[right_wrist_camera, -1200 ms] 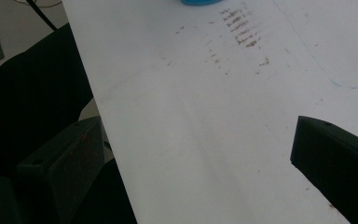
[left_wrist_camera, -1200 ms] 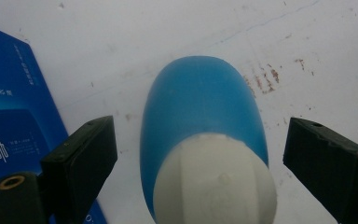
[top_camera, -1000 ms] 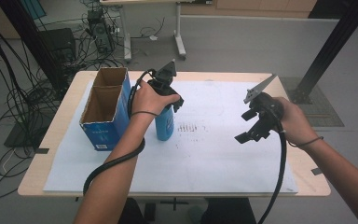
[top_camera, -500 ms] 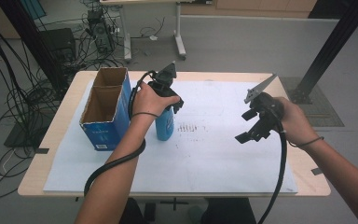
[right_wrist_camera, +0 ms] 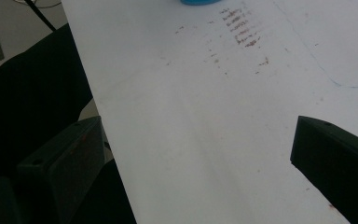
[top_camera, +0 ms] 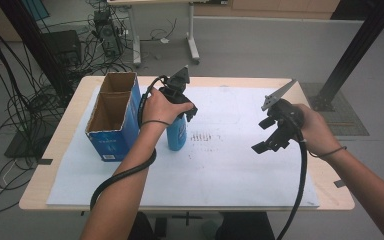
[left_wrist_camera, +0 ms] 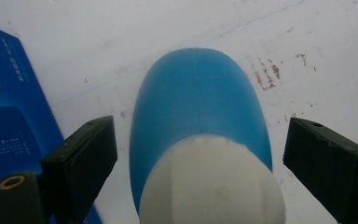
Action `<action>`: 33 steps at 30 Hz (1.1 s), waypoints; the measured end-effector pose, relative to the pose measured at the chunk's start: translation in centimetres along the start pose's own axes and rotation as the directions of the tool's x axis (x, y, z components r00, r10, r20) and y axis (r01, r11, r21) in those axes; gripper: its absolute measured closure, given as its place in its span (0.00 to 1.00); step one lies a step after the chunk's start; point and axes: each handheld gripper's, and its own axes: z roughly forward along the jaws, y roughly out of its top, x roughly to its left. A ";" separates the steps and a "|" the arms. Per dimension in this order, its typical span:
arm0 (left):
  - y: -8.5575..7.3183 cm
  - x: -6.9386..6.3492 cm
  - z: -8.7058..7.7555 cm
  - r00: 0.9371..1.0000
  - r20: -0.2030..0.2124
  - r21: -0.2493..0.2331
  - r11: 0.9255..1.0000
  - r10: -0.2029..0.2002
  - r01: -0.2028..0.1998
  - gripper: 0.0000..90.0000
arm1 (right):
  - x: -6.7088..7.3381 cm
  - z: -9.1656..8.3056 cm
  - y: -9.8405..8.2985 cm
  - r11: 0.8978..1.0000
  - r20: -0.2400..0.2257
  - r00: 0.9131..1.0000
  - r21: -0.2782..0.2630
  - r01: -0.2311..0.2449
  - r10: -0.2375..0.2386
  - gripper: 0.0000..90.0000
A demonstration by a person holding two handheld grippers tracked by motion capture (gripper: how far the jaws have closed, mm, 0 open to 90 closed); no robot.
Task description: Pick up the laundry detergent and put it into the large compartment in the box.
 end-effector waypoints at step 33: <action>0.0 -0.1 -0.3 1.000 -0.004 -0.014 1.000 -0.007 0.007 0.12 | -0.2 0.2 0.0 1.000 -0.005 1.000 -0.003 -0.004 0.004 0.03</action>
